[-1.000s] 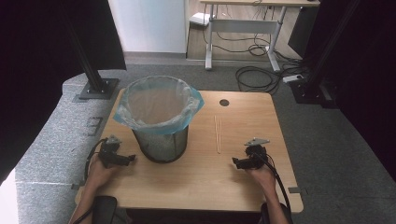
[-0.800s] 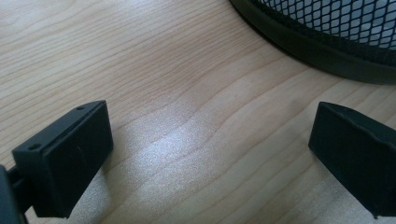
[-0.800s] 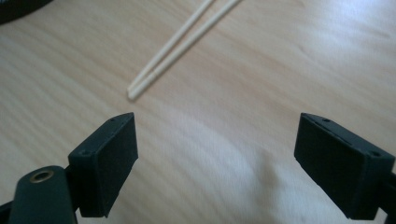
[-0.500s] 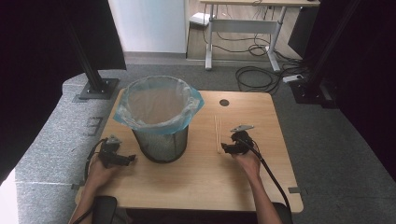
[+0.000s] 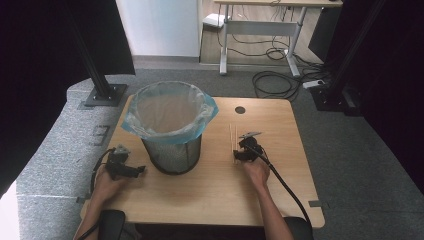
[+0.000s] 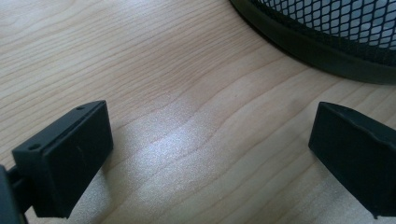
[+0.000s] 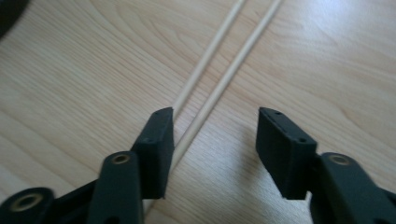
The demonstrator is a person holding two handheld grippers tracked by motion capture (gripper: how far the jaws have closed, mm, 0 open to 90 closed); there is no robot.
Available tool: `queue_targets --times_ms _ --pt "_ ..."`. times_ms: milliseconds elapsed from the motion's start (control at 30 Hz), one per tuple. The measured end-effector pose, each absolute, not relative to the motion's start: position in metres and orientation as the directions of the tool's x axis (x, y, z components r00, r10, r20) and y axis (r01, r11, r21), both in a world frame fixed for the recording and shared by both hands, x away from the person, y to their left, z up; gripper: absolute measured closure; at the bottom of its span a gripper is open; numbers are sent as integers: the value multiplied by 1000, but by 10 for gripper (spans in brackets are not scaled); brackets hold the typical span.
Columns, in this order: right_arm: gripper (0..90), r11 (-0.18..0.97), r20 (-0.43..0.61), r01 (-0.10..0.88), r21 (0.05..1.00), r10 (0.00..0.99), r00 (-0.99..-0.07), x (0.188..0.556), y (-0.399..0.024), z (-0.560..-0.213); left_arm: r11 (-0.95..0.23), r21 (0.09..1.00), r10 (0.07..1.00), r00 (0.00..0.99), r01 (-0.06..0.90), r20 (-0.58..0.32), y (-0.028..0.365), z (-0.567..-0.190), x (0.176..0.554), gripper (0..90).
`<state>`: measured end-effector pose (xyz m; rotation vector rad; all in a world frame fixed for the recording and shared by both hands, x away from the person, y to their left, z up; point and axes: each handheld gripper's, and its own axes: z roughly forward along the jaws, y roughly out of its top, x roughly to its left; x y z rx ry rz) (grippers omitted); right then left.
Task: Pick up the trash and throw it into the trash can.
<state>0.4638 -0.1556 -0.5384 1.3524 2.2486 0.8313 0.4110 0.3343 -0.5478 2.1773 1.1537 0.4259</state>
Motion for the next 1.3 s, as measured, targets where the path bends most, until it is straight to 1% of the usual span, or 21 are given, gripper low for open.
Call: queue_targets --times_ms 33,67,100,167,200,300,400,533,733,900,967,1000,1067,1100,1300 --pt "545 336 -12 669 663 898 -439 464 -157 -539 -419 662 825 565 621 -8 334 -548 411 0" --pt "545 336 -12 669 663 898 -439 464 -157 -539 -419 662 825 565 621 -8 334 -548 411 0" --pt "573 336 -12 671 661 899 -438 464 -157 -538 -418 663 826 564 622 -9 334 -548 411 0" --pt "672 335 -23 678 654 905 -425 463 -159 -537 -419 663 825 565 621 -8 334 -548 411 0" --pt "743 320 -21 691 648 914 -404 463 -162 -536 -418 663 826 564 622 -9 334 -548 411 0" --pt "827 304 -5 703 643 920 -393 463 -167 -536 -418 662 826 564 622 -9 334 -548 411 0" --pt "838 296 -7 702 648 923 -384 462 -169 -536 -418 662 825 564 622 -9 334 -548 411 0" --pt "843 261 20 706 658 932 -363 462 -173 -537 -419 662 825 565 621 -7 334 -548 411 0" --pt "844 256 29 709 657 931 -363 460 -179 -533 -419 662 825 565 621 -7 334 -548 411 0" --pt "844 245 52 694 677 925 -377 455 -187 -513 -417 663 826 564 622 -9 334 -548 411 0" --pt "844 244 53 691 680 924 -379 454 -188 -511 -419 663 825 565 621 -8 334 -548 411 0" --pt "844 242 60 686 686 921 -385 452 -191 -502 -418 662 825 565 622 -9 334 -548 411 0" --pt "844 240 65 685 688 920 -387 451 -193 -500 -418 662 825 565 622 -9 334 -548 411 0" --pt "844 242 71 678 694 915 -398 447 -195 -491 -419 663 825 565 621 -8 334 -548 411 0" --pt "844 247 83 666 703 903 -422 439 -201 -472 -419 663 825 565 621 -8 334 -548 411 0"
